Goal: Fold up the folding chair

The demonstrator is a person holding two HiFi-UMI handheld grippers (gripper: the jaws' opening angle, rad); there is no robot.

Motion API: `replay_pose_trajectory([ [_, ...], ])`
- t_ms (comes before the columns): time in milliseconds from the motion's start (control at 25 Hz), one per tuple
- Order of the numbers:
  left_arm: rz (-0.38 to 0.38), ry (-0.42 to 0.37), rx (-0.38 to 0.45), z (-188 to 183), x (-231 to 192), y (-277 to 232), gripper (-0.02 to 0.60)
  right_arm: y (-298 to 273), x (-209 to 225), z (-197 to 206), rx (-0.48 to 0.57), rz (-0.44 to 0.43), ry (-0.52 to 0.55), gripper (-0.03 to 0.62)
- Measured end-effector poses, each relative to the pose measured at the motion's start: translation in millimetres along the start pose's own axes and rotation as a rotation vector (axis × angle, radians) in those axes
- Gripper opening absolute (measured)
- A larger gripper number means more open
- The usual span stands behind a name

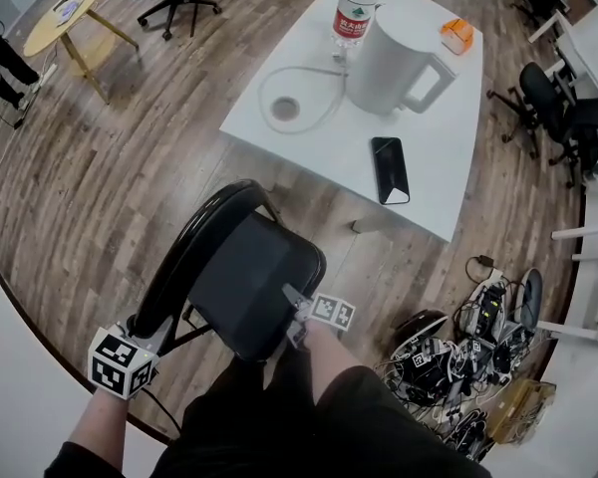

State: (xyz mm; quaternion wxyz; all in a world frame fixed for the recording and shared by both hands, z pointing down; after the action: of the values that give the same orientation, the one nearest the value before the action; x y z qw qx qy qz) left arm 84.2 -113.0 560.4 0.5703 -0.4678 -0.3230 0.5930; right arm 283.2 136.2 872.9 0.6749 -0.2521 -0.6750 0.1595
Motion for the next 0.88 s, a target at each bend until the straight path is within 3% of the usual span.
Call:
replay_pose_trajectory([
  [880, -0.068, -0.105, 0.000, -3, 44, 3, 0.072, 1, -57, 8, 0.032, 0.084, -0.035, 0.167],
])
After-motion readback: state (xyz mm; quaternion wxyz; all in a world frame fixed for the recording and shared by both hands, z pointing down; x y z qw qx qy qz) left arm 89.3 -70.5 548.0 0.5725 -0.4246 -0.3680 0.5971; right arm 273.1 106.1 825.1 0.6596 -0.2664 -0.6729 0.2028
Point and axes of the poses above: the fingertips, and each gripper's own axes: y backward along the fingers, x to its right, z out of its underside, the point moved 8 cm from there along y, backward along the fingers, and after that the axes turned 7 degrees about -x, right-handed, at the moved point
